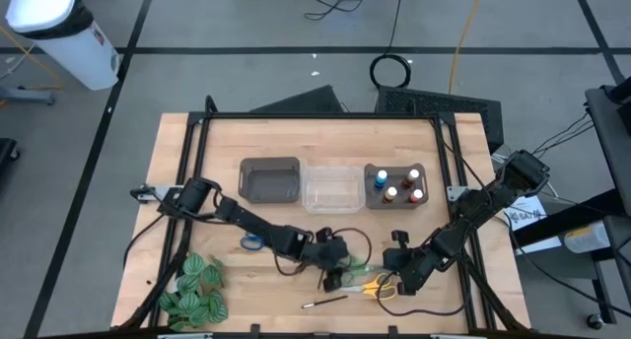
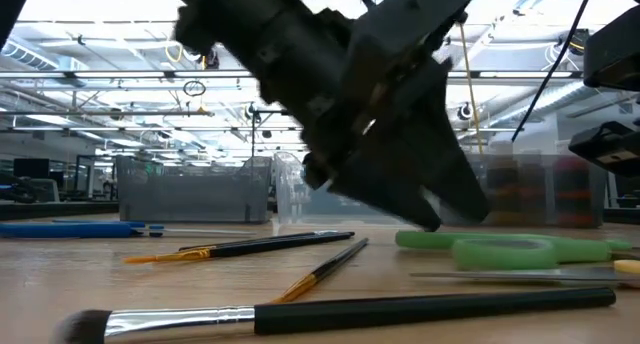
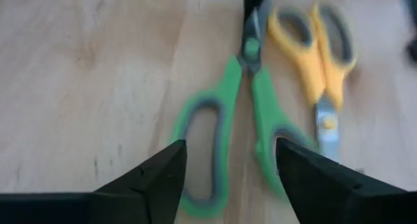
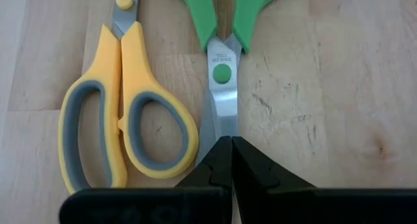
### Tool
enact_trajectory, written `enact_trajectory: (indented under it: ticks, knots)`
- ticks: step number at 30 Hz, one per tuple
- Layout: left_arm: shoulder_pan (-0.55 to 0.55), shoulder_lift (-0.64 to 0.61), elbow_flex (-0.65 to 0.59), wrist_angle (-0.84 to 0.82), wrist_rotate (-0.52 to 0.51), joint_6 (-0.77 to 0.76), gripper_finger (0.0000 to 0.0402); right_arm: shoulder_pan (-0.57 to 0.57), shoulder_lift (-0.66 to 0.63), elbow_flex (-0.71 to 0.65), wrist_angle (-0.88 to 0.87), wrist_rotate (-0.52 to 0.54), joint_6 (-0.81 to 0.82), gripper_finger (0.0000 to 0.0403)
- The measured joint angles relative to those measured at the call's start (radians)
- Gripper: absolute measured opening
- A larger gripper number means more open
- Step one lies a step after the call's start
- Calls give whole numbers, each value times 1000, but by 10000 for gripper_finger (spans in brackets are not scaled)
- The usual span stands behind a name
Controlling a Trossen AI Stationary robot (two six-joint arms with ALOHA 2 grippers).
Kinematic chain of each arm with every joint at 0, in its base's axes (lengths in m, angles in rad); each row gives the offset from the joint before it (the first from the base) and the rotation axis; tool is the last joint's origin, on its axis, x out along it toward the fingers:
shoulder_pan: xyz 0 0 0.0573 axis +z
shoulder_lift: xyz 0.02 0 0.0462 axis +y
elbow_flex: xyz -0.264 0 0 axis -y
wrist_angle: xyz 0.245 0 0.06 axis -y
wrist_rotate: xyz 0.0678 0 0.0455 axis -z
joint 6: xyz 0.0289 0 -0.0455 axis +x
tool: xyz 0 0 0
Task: Pick & Place Paint Supplies
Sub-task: Put the green scissors into the transparent bin
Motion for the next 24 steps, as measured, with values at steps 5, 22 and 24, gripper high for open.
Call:
enact_trajectory:
  ticks: [5,22,24]
  knots:
    - [-30,0,0,-9,-66,50,278,-11,0,0,0,0,-7,0]
    - [-59,0,68,-102,-143,128,290,-19,-2,-21,16,1,19,0]
    - [-62,0,68,-101,-136,140,282,-19,-2,-21,15,1,19,0]
